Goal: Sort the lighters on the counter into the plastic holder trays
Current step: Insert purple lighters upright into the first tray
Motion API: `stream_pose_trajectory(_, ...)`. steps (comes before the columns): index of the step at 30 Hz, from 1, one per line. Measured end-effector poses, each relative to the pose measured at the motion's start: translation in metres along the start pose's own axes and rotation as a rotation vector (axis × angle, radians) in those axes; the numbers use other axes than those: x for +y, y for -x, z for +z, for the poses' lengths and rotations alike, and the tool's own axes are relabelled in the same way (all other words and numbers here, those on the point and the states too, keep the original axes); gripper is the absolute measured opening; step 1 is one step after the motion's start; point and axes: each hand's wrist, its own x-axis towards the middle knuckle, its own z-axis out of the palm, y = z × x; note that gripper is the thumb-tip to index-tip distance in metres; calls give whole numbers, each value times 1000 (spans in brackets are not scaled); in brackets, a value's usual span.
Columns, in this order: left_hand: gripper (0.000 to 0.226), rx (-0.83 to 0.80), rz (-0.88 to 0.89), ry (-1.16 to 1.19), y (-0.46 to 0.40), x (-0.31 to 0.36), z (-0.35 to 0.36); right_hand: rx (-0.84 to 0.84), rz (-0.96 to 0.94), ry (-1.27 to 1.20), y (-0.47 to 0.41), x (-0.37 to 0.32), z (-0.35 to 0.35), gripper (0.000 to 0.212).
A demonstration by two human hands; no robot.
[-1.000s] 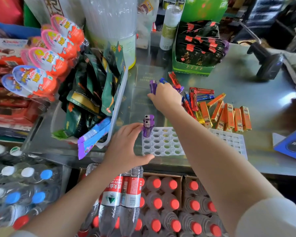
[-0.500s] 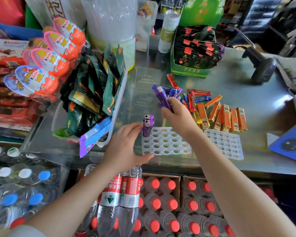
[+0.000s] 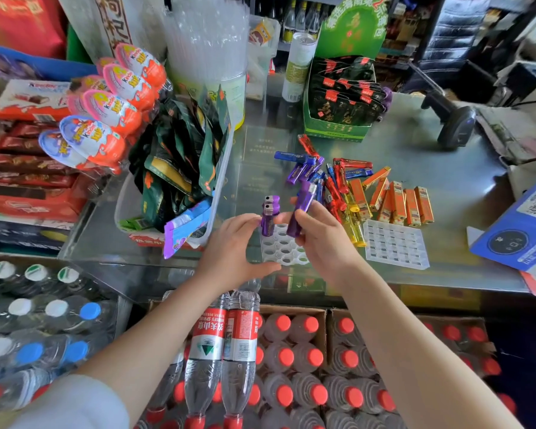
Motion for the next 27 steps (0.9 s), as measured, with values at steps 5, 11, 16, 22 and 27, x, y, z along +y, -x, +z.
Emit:
stream_pose_trajectory(5,91,-15,7,13,1,-1,0,151,44,120,4,-2,-2,23)
stream_pose_trajectory(11,82,-10,21,28,1,-1,0,156,-6,245,6,6,4,18)
stream_pose_trajectory(16,92,-22,21,31,0,-3,1,173,-171,663,5,15,16,14)
stream_pose_trajectory(22,89,-8,10,76,-1,-6,4,121,-312,1073,2,18,24,20)
stream_pose_trajectory(27,83,-24,-6,102,-1,-5,3,138,-283,1326,-1,13,24,28)
